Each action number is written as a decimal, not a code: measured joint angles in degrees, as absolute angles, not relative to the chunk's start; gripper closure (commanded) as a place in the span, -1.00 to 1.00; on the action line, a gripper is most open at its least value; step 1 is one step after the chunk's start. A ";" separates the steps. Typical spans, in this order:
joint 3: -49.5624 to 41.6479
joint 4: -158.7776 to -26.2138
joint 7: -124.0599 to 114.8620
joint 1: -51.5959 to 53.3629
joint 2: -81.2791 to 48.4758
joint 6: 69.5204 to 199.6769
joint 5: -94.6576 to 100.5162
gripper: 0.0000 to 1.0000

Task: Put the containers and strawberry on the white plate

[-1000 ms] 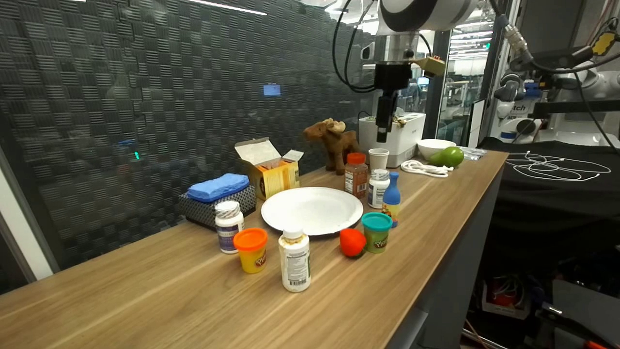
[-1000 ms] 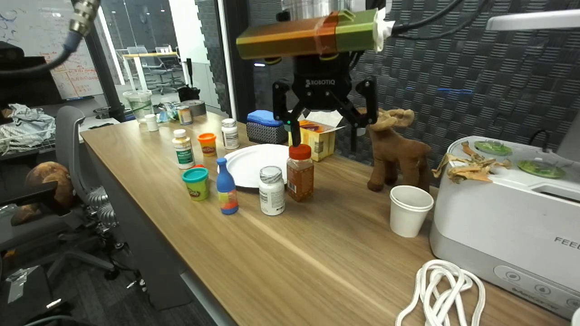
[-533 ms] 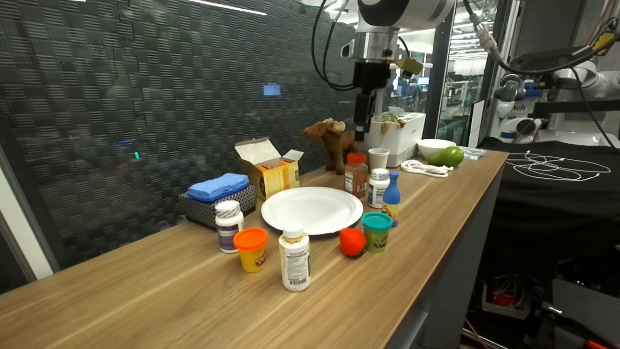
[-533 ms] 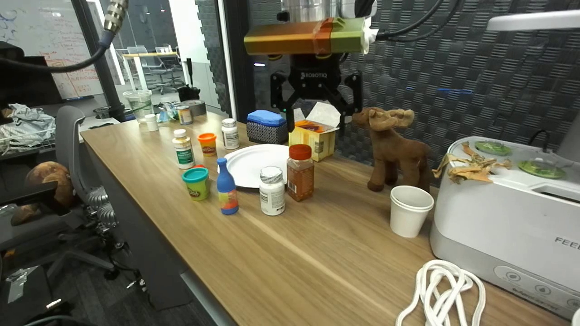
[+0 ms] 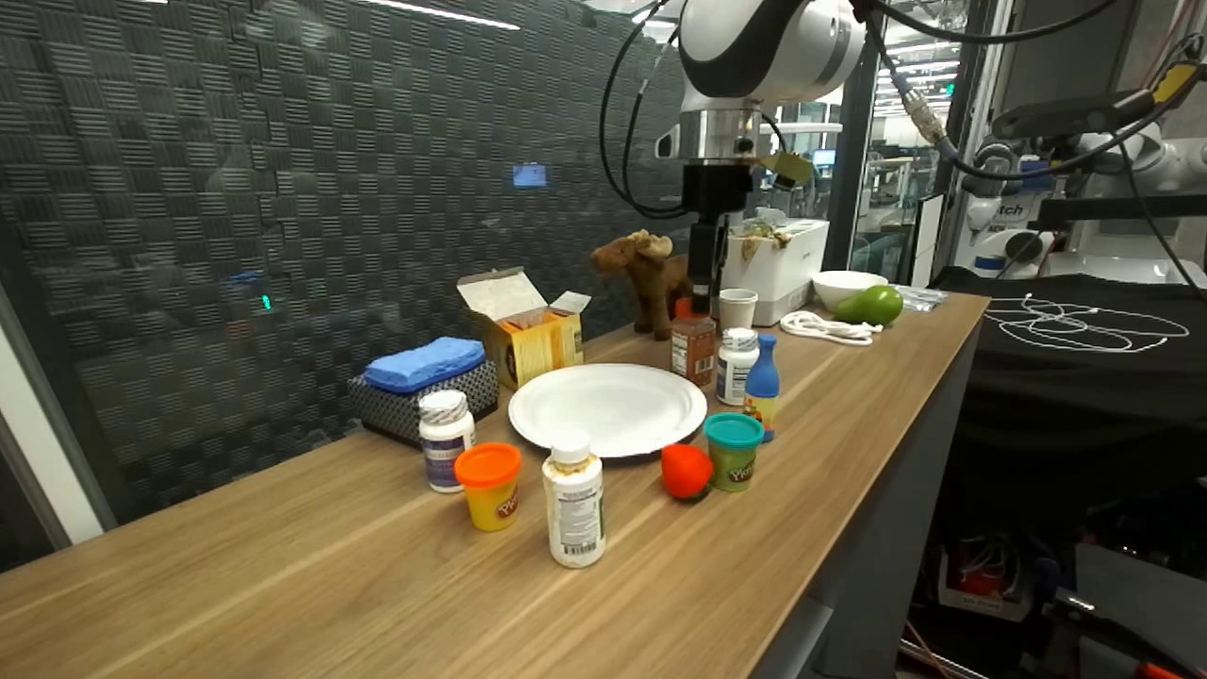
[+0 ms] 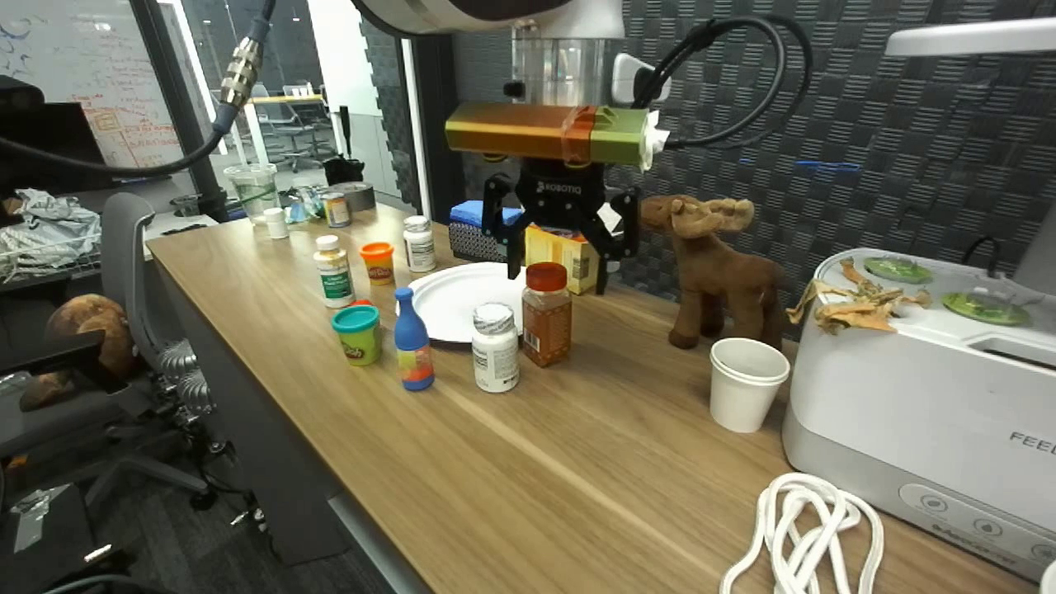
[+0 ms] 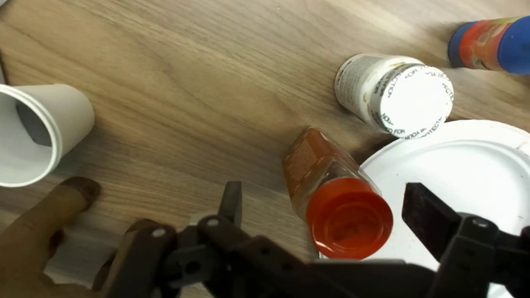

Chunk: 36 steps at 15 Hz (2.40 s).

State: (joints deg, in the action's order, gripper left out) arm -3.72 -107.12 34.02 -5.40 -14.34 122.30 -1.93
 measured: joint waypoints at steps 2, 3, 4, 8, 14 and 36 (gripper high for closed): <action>-3.14 -106.97 34.17 -5.46 -14.94 122.30 -2.30 -1.00; -2.88 -106.92 34.18 -5.46 -15.15 122.30 -2.42 -0.50; -2.65 -106.89 34.18 -5.47 -15.30 122.30 -2.45 -0.48; -2.36 -106.84 34.13 -5.47 -15.45 122.34 -2.45 0.17; -2.36 -106.05 32.40 -5.41 -15.17 122.67 -0.14 0.52; 6.63 -89.74 35.46 -2.76 -26.47 119.11 0.63 0.52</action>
